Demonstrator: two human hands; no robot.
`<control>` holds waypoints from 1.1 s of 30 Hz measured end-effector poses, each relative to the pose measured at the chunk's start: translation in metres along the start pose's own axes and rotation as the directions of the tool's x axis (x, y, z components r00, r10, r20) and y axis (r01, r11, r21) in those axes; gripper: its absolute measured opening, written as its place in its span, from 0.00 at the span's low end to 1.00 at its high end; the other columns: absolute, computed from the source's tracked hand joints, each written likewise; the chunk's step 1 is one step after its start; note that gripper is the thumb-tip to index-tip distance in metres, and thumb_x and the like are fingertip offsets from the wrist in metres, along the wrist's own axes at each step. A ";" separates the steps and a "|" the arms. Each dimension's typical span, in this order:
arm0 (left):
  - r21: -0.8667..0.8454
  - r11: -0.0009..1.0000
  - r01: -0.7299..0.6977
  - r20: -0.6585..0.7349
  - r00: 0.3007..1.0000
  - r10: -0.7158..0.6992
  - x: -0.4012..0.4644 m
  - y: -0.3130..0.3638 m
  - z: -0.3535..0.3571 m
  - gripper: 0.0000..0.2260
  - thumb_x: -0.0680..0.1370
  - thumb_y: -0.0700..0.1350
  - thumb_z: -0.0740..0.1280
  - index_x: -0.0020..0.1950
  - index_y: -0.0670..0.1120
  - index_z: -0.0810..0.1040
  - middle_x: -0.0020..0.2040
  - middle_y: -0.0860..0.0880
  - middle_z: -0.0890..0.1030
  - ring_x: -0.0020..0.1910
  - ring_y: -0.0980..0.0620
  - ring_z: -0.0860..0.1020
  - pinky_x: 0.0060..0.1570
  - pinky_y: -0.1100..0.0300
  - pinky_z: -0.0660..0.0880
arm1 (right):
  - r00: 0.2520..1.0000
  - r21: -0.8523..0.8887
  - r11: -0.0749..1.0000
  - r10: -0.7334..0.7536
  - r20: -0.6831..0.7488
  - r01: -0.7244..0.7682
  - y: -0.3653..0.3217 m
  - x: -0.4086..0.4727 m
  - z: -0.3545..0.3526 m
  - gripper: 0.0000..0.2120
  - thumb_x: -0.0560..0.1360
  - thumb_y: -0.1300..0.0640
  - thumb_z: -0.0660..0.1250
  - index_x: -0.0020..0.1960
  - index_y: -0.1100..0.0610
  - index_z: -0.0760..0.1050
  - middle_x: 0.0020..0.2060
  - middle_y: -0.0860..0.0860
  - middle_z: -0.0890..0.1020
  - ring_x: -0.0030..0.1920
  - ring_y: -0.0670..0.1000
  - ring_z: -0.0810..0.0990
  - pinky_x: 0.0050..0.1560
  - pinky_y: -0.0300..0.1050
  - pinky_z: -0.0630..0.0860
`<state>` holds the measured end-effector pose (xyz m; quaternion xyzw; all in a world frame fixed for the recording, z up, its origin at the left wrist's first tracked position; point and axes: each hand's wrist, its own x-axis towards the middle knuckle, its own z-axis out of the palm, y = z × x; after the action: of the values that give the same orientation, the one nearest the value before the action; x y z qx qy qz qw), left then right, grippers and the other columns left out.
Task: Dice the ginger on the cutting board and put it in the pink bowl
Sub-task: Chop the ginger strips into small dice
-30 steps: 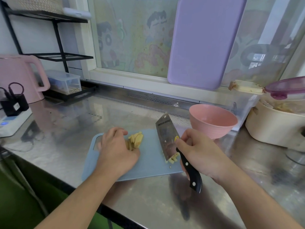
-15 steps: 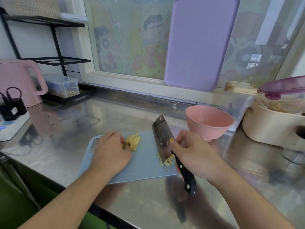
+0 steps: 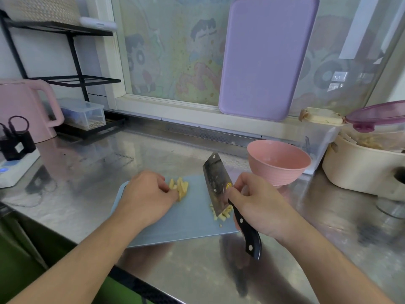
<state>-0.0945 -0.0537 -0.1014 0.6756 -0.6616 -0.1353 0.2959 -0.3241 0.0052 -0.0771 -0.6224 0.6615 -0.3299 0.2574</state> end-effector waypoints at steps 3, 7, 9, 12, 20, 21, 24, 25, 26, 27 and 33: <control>-0.232 0.966 0.118 0.013 0.993 -0.118 0.008 0.008 -0.003 0.11 0.73 0.51 0.74 0.36 0.45 0.86 0.49 0.57 0.82 0.48 0.52 0.79 0.47 0.58 0.71 | 1.000 0.036 0.999 0.003 0.015 -0.004 0.000 0.000 0.000 0.10 0.83 0.53 0.65 0.49 0.60 0.73 0.26 0.54 0.84 0.24 0.50 0.81 0.29 0.45 0.78; -0.260 0.951 0.167 0.044 0.986 -0.161 0.024 0.020 0.006 0.13 0.72 0.49 0.72 0.30 0.47 0.75 0.30 0.47 0.72 0.32 0.45 0.71 0.36 0.56 0.66 | 1.000 0.005 1.000 -0.002 0.009 0.002 0.001 0.000 -0.001 0.10 0.82 0.51 0.64 0.50 0.59 0.74 0.27 0.54 0.85 0.26 0.50 0.82 0.35 0.49 0.82; -0.137 0.976 0.168 0.066 0.985 -0.160 0.030 0.024 0.014 0.14 0.73 0.48 0.71 0.29 0.47 0.74 0.27 0.47 0.71 0.31 0.46 0.72 0.33 0.57 0.66 | 1.000 -0.015 1.000 -0.005 0.002 0.005 0.002 0.001 -0.002 0.10 0.82 0.51 0.64 0.49 0.58 0.74 0.28 0.52 0.85 0.27 0.50 0.83 0.38 0.51 0.83; 0.094 0.991 0.092 0.043 0.994 -0.097 0.033 0.022 0.023 0.17 0.75 0.54 0.68 0.30 0.45 0.79 0.34 0.44 0.82 0.39 0.43 0.81 0.38 0.55 0.74 | 1.000 -0.004 1.000 0.001 0.010 -0.001 0.002 0.001 -0.002 0.10 0.82 0.51 0.64 0.49 0.58 0.74 0.28 0.53 0.85 0.27 0.51 0.83 0.37 0.51 0.83; 0.289 0.954 -0.077 0.174 0.984 0.027 0.031 0.026 0.026 0.19 0.75 0.56 0.68 0.62 0.48 0.75 0.59 0.46 0.77 0.58 0.42 0.76 0.54 0.49 0.78 | 1.000 -0.006 1.000 0.005 0.008 -0.005 0.003 0.002 -0.001 0.10 0.83 0.51 0.63 0.50 0.58 0.73 0.28 0.53 0.86 0.29 0.53 0.85 0.33 0.47 0.82; 0.272 0.957 -0.099 0.179 0.983 0.051 0.030 0.026 0.026 0.16 0.75 0.53 0.68 0.59 0.48 0.76 0.57 0.47 0.77 0.57 0.42 0.77 0.54 0.48 0.79 | 1.000 -0.006 1.000 0.005 0.011 -0.005 0.003 0.002 -0.001 0.10 0.83 0.50 0.63 0.50 0.58 0.73 0.28 0.53 0.86 0.28 0.52 0.84 0.34 0.47 0.82; 0.226 0.959 -0.170 0.217 0.969 0.120 0.028 0.024 0.025 0.12 0.75 0.50 0.70 0.58 0.51 0.78 0.57 0.50 0.77 0.55 0.46 0.77 0.56 0.49 0.80 | 1.000 -0.011 1.000 -0.001 0.005 0.001 0.004 0.003 0.000 0.11 0.83 0.50 0.63 0.49 0.58 0.73 0.28 0.53 0.86 0.27 0.51 0.83 0.34 0.48 0.82; 0.206 0.957 -0.203 0.236 0.960 0.152 0.028 0.022 0.024 0.13 0.75 0.50 0.71 0.59 0.52 0.78 0.57 0.51 0.77 0.56 0.47 0.77 0.57 0.50 0.79 | 1.000 -0.012 1.000 -0.005 -0.003 0.005 0.004 0.003 0.000 0.11 0.82 0.50 0.64 0.48 0.57 0.73 0.28 0.53 0.85 0.27 0.52 0.84 0.35 0.49 0.82; 0.187 0.952 -0.241 0.258 0.948 0.189 0.028 0.020 0.023 0.13 0.75 0.49 0.71 0.59 0.54 0.78 0.57 0.52 0.77 0.56 0.49 0.77 0.56 0.52 0.78 | 1.000 -0.015 1.000 -0.009 -0.012 0.009 0.004 0.003 0.001 0.11 0.82 0.50 0.64 0.48 0.57 0.73 0.27 0.53 0.85 0.28 0.52 0.84 0.35 0.50 0.82; 0.166 0.946 -0.279 0.286 0.932 0.224 0.027 0.019 0.022 0.13 0.75 0.49 0.72 0.59 0.55 0.79 0.57 0.53 0.77 0.55 0.51 0.77 0.55 0.55 0.77 | 1.000 -0.019 1.000 -0.011 -0.017 0.010 0.003 0.003 0.002 0.11 0.82 0.49 0.64 0.48 0.57 0.73 0.27 0.53 0.85 0.28 0.53 0.84 0.34 0.50 0.82; 0.060 0.915 -0.400 0.423 0.840 0.340 0.022 0.014 0.009 0.12 0.72 0.47 0.75 0.52 0.59 0.80 0.50 0.62 0.80 0.50 0.62 0.79 0.50 0.66 0.76 | 1.000 0.001 1.000 -0.015 0.005 0.015 -0.002 -0.001 0.005 0.10 0.82 0.52 0.65 0.47 0.58 0.72 0.26 0.56 0.84 0.28 0.61 0.84 0.32 0.58 0.83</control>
<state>-0.1091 -0.0758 -0.0954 0.5120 -0.8343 -0.1632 0.1235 -0.3185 0.0056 -0.0786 -0.6281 0.6560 -0.3303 0.2569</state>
